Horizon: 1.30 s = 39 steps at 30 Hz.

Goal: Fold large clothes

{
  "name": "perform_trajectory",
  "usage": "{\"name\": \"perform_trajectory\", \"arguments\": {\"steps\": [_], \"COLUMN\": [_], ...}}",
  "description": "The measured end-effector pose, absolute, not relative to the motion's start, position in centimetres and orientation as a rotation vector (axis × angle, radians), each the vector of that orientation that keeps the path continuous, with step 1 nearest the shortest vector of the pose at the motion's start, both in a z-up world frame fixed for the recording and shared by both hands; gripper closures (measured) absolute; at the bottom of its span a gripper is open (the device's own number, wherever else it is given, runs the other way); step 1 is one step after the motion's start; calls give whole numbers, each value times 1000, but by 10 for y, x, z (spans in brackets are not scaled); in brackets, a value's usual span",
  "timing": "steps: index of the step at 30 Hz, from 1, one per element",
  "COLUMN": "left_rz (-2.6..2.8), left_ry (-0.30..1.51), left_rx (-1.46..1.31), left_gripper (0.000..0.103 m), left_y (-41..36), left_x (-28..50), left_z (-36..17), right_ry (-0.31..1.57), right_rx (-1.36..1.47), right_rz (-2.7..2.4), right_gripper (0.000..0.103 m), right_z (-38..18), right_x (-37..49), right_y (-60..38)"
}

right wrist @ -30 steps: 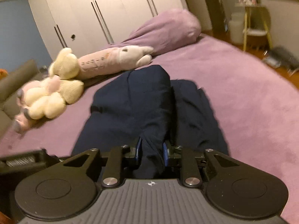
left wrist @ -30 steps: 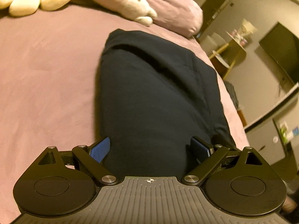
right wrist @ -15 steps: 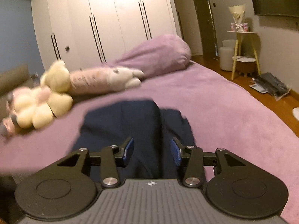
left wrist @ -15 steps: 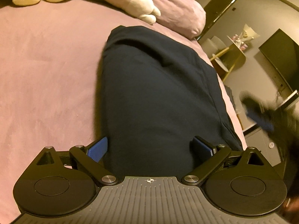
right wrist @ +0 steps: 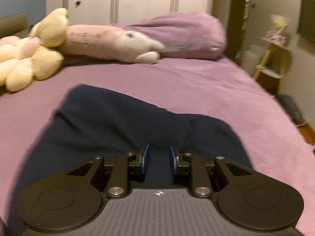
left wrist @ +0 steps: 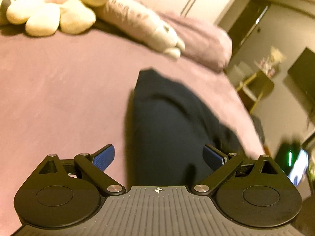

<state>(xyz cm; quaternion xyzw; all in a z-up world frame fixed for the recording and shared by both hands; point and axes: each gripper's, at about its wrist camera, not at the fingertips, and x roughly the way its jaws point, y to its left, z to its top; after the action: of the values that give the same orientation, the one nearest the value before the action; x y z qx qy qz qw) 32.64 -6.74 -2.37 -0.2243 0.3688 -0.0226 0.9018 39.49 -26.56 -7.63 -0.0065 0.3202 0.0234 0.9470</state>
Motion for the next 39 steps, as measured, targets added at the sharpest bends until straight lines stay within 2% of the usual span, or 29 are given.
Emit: {"name": "perform_trajectory", "arguments": {"steps": [6, 12, 19, 30, 39], "left_rz": [2, 127, 140, 95, 133], "left_ry": [693, 774, 750, 747, 746], "left_rx": [-365, -254, -261, -284, -262], "left_gripper": [1, 0, 0, 0, 0], "left_y": [-124, -139, -131, -122, -129], "left_x": [388, 422, 423, 415, 421], "left_z": [-39, -78, -106, -100, -106], "right_ry": [599, 576, 532, 508, 481], "right_rx": [114, 215, 179, 308, 336], "right_rz": [-37, -27, -28, 45, 54], "right_gripper": [84, 84, 84, 82, 82], "right_z": [-93, -111, -123, -106, -130], "right_x": [382, 385, 379, 357, 358], "right_y": [-302, -325, -317, -338, -344]}}
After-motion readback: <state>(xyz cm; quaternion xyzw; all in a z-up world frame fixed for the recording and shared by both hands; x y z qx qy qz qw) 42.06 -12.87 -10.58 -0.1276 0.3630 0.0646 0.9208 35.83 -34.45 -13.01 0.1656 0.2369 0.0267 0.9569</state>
